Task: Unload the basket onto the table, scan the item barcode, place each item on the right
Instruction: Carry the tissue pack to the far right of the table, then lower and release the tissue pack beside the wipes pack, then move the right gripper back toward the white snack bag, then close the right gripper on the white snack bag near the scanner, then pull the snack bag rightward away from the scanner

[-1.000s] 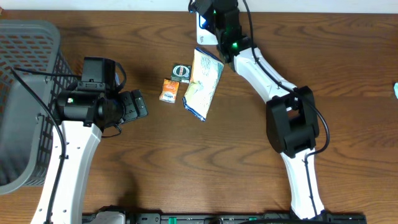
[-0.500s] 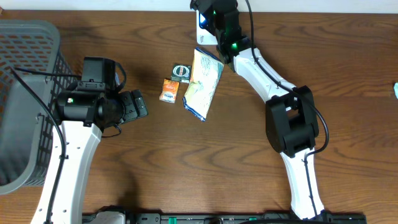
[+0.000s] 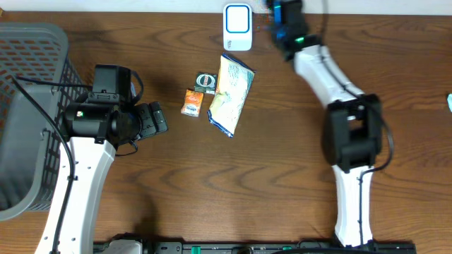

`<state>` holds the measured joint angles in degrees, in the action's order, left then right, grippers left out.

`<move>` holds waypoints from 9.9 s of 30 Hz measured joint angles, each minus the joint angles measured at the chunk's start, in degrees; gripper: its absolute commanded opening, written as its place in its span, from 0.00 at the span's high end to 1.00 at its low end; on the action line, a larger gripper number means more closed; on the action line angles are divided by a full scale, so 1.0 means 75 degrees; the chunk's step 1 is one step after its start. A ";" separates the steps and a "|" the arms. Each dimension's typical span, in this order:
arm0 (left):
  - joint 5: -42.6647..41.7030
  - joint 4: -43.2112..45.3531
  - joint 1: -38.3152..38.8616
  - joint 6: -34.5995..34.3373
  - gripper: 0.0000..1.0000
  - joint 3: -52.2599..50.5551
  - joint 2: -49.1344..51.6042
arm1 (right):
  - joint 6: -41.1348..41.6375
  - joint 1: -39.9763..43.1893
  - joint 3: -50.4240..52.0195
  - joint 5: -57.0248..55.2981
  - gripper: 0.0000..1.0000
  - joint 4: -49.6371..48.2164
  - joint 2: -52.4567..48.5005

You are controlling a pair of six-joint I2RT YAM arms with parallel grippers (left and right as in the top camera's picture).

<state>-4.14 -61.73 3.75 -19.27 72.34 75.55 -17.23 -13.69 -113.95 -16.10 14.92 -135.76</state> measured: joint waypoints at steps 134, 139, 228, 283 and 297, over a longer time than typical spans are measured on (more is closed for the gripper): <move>0.0000 0.0000 0.0000 -0.0003 0.02 0.0000 0.0000 | 0.0979 0.5403 -0.0047 0.3599 0.32 0.5015 0.0070; -0.0003 0.0000 0.0000 -0.0003 0.02 0.0000 0.0000 | 0.1011 0.5004 -0.0047 0.5295 0.01 0.5004 0.0128; -0.0003 0.0000 0.0000 -0.0003 0.02 0.0000 0.0000 | 0.4809 -0.4118 -0.0047 -0.0064 0.01 0.5435 0.0516; -0.0003 0.0000 0.0000 -0.0003 0.03 0.0000 0.0000 | 0.4873 -0.3853 0.0586 -0.0836 0.98 0.5409 0.0262; -0.0003 0.0000 0.0000 -0.0003 0.02 0.0000 0.0000 | 0.4135 -0.2838 0.0595 0.2719 0.99 0.5523 0.0854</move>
<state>-4.16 -61.73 3.75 -19.29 72.34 75.55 13.78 -34.98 -109.49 4.29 56.34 -129.36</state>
